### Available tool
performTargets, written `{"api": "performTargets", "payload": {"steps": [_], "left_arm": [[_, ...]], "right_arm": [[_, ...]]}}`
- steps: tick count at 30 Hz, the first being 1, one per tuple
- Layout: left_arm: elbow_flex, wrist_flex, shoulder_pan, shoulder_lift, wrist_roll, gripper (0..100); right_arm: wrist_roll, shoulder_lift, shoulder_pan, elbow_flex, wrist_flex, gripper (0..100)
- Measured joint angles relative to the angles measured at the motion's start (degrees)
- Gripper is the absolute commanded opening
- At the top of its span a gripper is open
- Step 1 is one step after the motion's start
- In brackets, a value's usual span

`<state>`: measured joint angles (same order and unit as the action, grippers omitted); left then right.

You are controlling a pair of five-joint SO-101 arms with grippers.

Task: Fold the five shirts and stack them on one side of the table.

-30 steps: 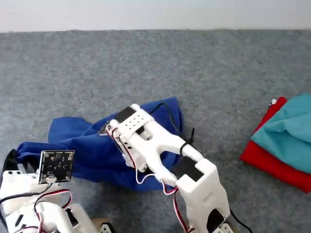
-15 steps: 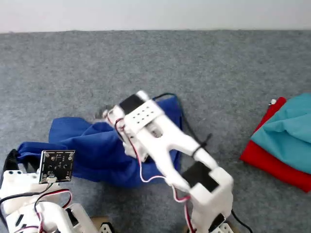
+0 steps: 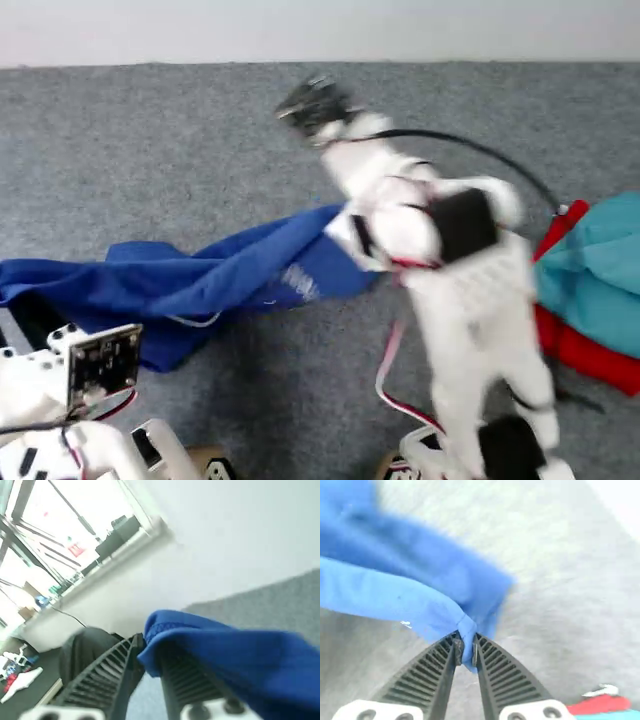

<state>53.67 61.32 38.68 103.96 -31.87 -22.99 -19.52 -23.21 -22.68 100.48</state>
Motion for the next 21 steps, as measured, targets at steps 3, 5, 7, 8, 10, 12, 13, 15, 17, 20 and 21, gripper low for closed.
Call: {"api": "performTargets", "payload": {"steps": [3,5,7,8,10,12,13,15,17,20,21], "left_arm": [[-2.8,-3.2,0.0,-0.5,0.0,2],[-5.5,-5.3,0.0,-2.4,0.0,2],[-8.8,-6.9,0.0,-5.5,0.0,2],[-10.7,-7.5,0.0,-7.8,0.0,2],[-15.1,-8.2,0.0,-12.4,0.2,2],[-20.4,-8.4,0.0,-17.4,1.5,2],[-23.2,-8.4,0.0,-20.0,2.5,2],[-29.3,-8.4,-0.1,-25.1,4.0,2],[-35.1,-8.4,-0.4,-29.7,4.6,2],[-42.9,-8.4,-2.5,-34.9,4.7,2],[-45.2,-8.4,-3.1,-36.2,4.7,2]], "right_arm": [[0.0,-5.2,3.3,-3.3,-0.4,1.0],[-0.1,-8.1,4.5,-5.2,-1.1,0.9],[-0.3,-10.7,5.9,-6.9,-2.3,0.9],[-0.8,-11.9,6.7,-7.5,-3.2,0.9],[-2.5,-14.0,8.6,-8.2,-5.0,0.9],[-4.0,-15.6,10.9,-8.7,-7.5,0.9],[-4.7,-16.4,12.1,-8.7,-8.8,0.9],[-6.0,-17.6,14.3,-8.9,-11.5,0.9],[-7.4,-18.6,16.0,-8.9,-14.4,0.9],[-9.6,-20.7,17.4,-8.9,-18.0,0.9],[-10.2,-21.5,17.8,-8.9,-19.0,0.9]]}}
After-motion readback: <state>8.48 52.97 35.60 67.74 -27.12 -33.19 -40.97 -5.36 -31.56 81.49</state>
